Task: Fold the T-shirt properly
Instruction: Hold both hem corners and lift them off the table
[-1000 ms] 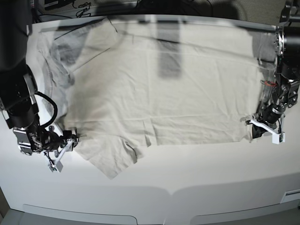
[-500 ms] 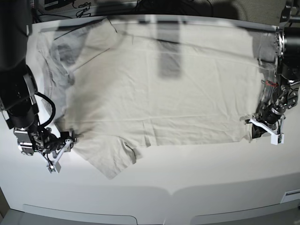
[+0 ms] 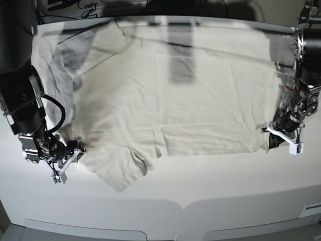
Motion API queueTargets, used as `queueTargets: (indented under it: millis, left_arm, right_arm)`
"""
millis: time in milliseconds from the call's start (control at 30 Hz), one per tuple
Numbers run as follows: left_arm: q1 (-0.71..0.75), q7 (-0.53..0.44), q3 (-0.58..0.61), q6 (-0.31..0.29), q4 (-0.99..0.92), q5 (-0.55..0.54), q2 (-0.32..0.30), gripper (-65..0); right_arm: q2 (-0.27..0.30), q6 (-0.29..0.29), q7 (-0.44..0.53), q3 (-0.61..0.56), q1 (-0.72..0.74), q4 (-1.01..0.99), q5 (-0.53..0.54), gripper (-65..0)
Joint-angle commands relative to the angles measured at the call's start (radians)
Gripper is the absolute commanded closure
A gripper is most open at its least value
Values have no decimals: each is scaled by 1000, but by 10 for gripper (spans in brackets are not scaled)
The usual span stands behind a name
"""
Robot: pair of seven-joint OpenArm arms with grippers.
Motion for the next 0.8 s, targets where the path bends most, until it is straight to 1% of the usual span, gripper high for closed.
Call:
queueTargets:
  millis: [0,67,133,200,300,333,400,500,567,600,667,733,767]
  left_arm:
    - [6,97,4,4,-6,49,2,0]
    - [7,98,4,3,-6,49,2,0]
    - [7,98,4,3,-6,49,2,0]
    - [9,98,4,4,-6,49,2,0]
    - [10,98,4,3,-6,49,2,0]
    - [10,98,4,3,-6,49,2,0]
    - [9,98,4,3,-6,49,2,0]
    - [9,94,4,4,-6,49,2,0]
    - [9,59,4,4,-6,49,2,0]
    - [9,33,4,4,-6,48,2,0]
    - [6,-13,4,5,-6,47,2,0]
    - [-3,-13,4,29,-4,14,2,0]
    - [-9,2,4,56,-4,-8,2,0]
  right_arm:
    - [-4,45,-71,0,10,2,18,-208]
    - [-6,55,-108,0,10,2,37,-205]
    - [-5,55,-116,0,11,2,36,-204]
    - [-6,55,-130,0,10,2,34,-171]
    - [-4,54,-128,0,11,2,34,-86]
    - [-2,51,-111,0,11,2,33,-53]
    - [6,24,-27,0,10,2,26,0]
    - [23,-24,175,0,11,2,-47,0]
    - [33,-32,274,0,14,2,-82,0]
    - [34,-32,294,0,20,2,-93,0]
    - [31,-31,285,0,35,3,-108,0]
    - [30,-31,265,0,54,6,-136,0]
    - [31,-30,262,1,62,7,-148,0]
